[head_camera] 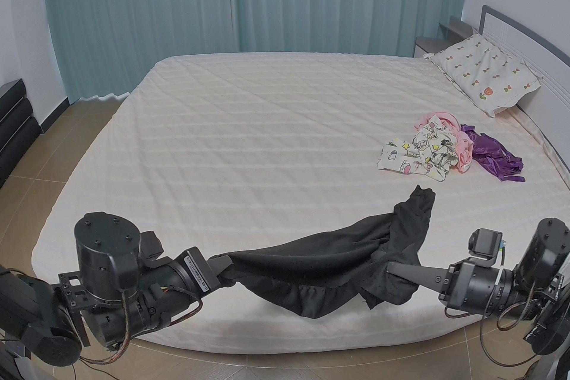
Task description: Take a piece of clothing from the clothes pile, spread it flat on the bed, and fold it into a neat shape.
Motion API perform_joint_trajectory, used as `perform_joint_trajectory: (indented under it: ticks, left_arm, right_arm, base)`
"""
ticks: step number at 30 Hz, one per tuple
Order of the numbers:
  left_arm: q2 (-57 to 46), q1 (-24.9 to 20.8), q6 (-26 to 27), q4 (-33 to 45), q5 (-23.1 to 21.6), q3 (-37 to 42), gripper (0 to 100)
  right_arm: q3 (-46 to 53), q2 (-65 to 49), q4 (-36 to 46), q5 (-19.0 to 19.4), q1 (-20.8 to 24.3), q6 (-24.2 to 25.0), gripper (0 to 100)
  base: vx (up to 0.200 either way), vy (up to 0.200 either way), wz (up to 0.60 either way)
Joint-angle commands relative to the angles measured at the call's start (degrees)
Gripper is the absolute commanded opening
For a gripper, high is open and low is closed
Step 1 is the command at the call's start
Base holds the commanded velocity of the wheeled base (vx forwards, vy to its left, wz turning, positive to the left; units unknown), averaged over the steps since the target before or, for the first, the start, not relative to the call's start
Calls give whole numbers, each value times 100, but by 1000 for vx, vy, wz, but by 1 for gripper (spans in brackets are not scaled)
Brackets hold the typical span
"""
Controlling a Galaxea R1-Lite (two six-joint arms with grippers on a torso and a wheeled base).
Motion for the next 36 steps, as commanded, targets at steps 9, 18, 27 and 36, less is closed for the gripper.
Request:
perform_joint_trajectory:
  ticks: [9, 18, 27, 36]
  left_arm:
    - [-2155, -193, 97, 1175, 43, -768, 0]
    - [-2454, 405, 97, 2326, 52, -2087, 0]
    - [-1830, 906, 97, 2335, 61, -2720, 0]
    - [-705, 1099, 79, 2291, 52, -2851, 0]
  right_arm:
    - [-373, -2863, 370, 201, -165, -59, 0]
    - [-3528, -4278, 4527, 219, -1009, 424, 0]
    - [-6033, -2653, 5178, 184, -1967, 670, 0]
    - [-6701, -798, 5283, 140, -2371, 591, 0]
  base:
    - [-111, 0, 0]
    - [0, 0, 0]
    - [0, 0, 0]
    - [0, 0, 0]
